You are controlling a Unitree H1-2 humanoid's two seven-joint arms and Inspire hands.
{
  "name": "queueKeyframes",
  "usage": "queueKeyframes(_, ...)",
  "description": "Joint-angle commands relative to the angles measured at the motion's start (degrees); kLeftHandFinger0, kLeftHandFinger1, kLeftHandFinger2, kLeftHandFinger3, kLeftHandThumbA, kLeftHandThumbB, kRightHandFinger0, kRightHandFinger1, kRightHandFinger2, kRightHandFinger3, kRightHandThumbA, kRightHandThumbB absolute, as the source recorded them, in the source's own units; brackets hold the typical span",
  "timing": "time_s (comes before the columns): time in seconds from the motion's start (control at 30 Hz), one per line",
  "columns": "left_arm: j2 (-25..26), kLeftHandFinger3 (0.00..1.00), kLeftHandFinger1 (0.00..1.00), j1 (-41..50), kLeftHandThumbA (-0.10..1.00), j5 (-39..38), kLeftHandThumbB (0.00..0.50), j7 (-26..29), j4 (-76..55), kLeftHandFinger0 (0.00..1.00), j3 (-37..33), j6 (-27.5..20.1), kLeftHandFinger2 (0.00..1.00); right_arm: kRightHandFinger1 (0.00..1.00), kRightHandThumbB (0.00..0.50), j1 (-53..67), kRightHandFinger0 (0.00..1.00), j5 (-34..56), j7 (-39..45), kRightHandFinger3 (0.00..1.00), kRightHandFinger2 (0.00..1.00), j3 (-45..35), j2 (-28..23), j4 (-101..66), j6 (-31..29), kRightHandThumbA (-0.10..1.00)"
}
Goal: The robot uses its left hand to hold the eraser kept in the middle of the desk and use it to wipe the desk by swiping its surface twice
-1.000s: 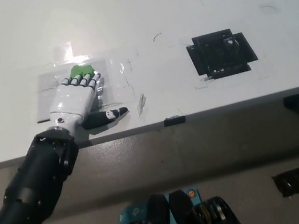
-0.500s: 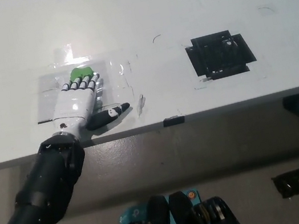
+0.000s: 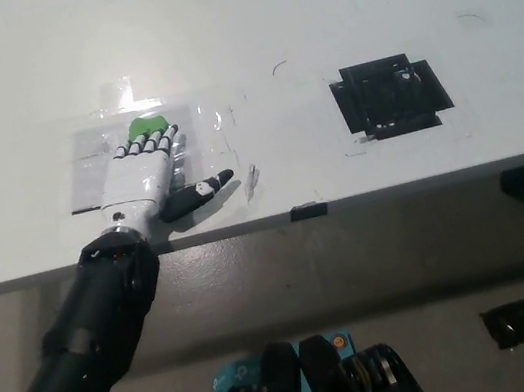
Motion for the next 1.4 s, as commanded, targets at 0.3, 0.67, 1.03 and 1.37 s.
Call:
queueKeyframes(0.3,-7.81,1.0,1.0,1.58,1.0,1.2,0.497,-7.73,6.68,1.0,-8.3,1.38,1.0,1.0,0.431,-2.49,1.0,-0.7,0.61,1.0,1.0,1.71,-1.28,-4.05,-0.23,1.0)
queueKeyframes(0.67,-12.28,1.0,1.0,-1.29,1.0,4.01,0.5,-11.04,8.79,1.0,-15.65,3.05,1.0,1.0,0.417,-2.77,1.0,0.17,0.61,1.0,1.0,1.66,-1.02,-4.45,0.2,1.0)
queueKeyframes(1.03,-19.19,1.0,1.0,-3.89,1.0,3.35,0.5,-9.61,11.78,1.0,-17.96,2.38,1.0,1.0,0.416,-2.37,1.0,-0.32,0.66,1.0,1.0,2.4,-0.61,-4.0,-0.62,1.0)
queueKeyframes(1.37,-21.07,1.0,1.0,-4.06,1.0,3.22,0.5,-10.5,12.52,1.0,-18.88,2.8,1.0,1.0,0.408,-2.42,1.0,0.03,0.71,1.0,1.0,3.05,-0.23,-3.97,-0.57,1.0)
